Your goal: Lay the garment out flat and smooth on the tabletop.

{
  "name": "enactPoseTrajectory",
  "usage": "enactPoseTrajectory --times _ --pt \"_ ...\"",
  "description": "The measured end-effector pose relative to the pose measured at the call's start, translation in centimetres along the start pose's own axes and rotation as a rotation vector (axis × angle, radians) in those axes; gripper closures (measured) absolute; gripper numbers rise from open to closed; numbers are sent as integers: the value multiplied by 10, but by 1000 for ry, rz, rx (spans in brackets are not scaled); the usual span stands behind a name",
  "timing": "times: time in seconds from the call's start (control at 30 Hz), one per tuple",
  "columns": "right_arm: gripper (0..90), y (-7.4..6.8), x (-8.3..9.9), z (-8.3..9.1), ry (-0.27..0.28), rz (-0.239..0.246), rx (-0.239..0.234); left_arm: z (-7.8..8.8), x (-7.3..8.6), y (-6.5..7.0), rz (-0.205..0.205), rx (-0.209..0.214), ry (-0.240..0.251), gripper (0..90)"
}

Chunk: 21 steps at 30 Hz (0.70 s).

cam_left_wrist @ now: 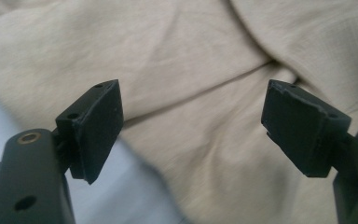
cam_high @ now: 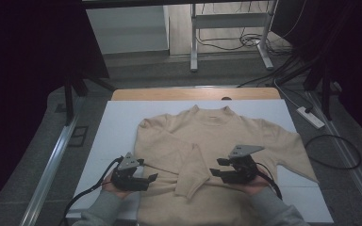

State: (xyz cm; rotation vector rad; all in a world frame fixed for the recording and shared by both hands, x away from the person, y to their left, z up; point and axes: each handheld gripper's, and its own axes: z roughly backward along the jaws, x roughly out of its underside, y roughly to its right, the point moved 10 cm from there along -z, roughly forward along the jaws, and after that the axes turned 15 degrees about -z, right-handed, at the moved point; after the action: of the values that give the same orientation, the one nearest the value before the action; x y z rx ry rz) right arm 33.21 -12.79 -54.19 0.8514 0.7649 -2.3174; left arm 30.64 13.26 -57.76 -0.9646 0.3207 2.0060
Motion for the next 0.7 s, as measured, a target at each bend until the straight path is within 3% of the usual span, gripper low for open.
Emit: enactPoseTrajectory --times 0.17,0.33,0.5,0.7 --pt "466 33 20 18 -10 -27 82 -10 -14 12 -20 36 4 203" --pt "460 51 31 30 -8 -57 120 -23 -29 23 -37 75 7 202" --pt "454 61 35 37 -2 -85 140 -37 -42 34 -66 105 -1 202" --pt "453 64 36 38 0 -91 146 -38 -43 35 -66 110 -3 202"
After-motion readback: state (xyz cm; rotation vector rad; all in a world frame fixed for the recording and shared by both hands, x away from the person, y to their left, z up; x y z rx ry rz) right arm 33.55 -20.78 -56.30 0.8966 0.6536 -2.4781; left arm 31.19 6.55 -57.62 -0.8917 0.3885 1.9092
